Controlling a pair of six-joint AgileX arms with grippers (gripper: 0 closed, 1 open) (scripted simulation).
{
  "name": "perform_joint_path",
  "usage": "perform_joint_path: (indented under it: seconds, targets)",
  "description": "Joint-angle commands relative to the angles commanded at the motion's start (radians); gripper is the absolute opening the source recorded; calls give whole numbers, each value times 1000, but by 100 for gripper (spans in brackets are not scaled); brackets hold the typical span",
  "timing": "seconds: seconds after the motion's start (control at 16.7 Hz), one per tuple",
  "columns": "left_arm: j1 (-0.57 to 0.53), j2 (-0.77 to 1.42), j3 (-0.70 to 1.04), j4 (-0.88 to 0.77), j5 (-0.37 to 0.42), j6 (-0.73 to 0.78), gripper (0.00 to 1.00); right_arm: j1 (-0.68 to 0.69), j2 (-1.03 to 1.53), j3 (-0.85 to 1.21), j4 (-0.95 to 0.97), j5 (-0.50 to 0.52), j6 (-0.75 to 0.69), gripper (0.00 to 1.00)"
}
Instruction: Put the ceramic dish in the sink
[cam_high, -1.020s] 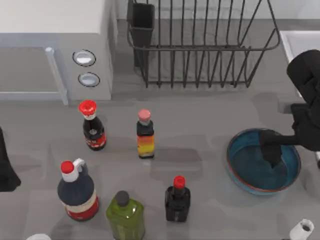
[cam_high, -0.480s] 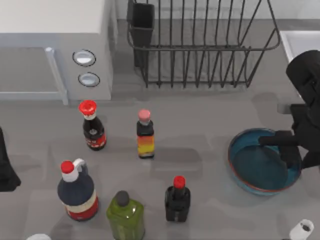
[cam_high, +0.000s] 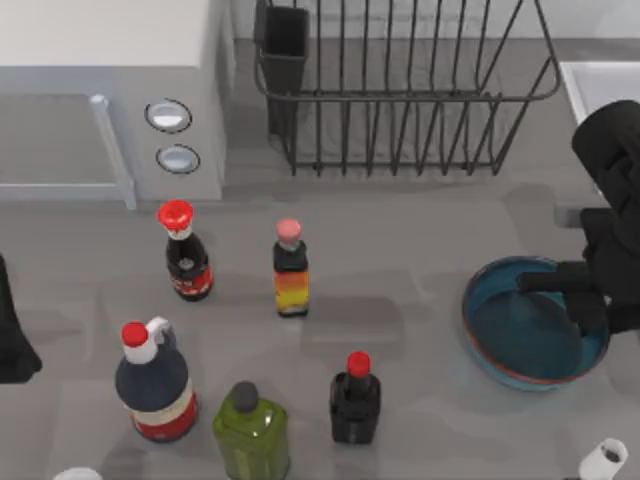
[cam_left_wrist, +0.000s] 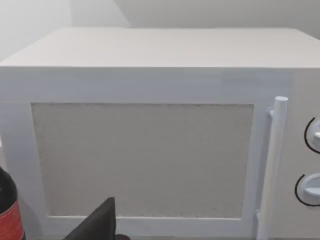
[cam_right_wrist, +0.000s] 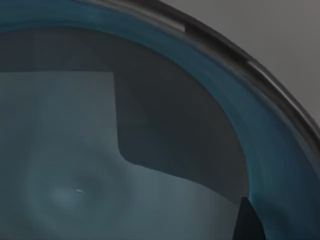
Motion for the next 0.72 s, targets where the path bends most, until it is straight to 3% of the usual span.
perform_joint_path:
  seconds: [0.36, 0.72]
  targets:
    - [0, 0, 0, 0, 0, 0, 100, 0, -5, 39, -40, 1, 0, 0]
    - [0, 0, 0, 0, 0, 0, 100, -4, -63, 290, -385, 0, -1, 0]
